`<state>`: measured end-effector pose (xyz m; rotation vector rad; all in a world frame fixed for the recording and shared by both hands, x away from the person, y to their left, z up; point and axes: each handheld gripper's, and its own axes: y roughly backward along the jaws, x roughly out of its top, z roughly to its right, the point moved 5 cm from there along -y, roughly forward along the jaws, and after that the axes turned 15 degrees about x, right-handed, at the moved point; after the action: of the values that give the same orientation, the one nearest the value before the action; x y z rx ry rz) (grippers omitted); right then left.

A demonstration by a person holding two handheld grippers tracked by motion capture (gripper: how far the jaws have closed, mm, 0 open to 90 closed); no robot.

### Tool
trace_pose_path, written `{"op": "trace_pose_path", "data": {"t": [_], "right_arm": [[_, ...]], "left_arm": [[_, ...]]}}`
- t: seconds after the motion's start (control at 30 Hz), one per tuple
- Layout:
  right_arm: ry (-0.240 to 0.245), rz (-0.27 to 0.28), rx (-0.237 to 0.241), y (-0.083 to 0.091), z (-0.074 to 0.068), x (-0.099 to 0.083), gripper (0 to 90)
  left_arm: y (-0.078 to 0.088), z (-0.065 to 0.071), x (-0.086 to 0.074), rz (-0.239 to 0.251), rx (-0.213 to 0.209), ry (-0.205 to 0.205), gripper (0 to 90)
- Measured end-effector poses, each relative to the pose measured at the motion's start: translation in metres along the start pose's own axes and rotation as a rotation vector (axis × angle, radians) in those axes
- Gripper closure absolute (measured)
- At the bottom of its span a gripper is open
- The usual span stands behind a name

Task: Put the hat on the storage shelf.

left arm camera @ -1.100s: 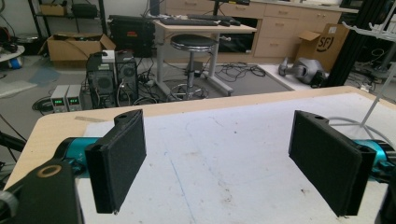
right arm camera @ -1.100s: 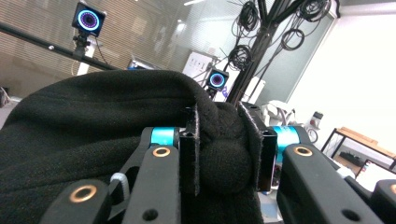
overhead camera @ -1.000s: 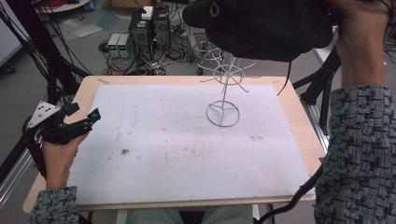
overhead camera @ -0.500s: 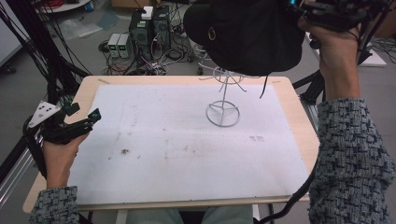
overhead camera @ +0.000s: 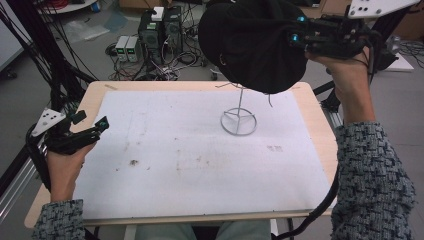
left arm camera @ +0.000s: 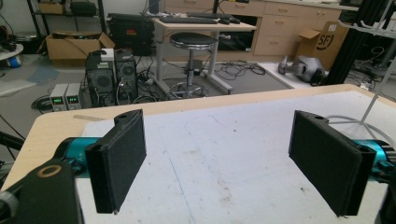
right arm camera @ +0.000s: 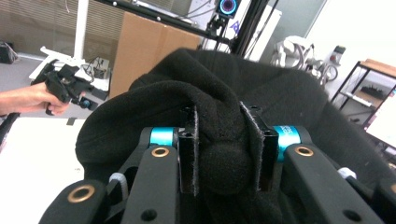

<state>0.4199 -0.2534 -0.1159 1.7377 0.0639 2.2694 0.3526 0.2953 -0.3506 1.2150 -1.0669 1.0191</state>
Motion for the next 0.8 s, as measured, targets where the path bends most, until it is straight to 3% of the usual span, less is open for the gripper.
{"op": "trace_pose_path", "data": {"t": [0.47, 0.8], "right_arm": [[-0.084, -0.047, -0.006, 0.003, -0.01, -0.025, 66.3], [-0.089, -0.081, -0.008, -0.002, -0.024, -0.041, 64.2]], "left_arm": [[0.0, 0.001, 0.0, -0.003, -0.003, -0.002, 19.1], [0.0, 0.001, 0.0, -0.001, -0.003, -0.001, 19.2]]}}
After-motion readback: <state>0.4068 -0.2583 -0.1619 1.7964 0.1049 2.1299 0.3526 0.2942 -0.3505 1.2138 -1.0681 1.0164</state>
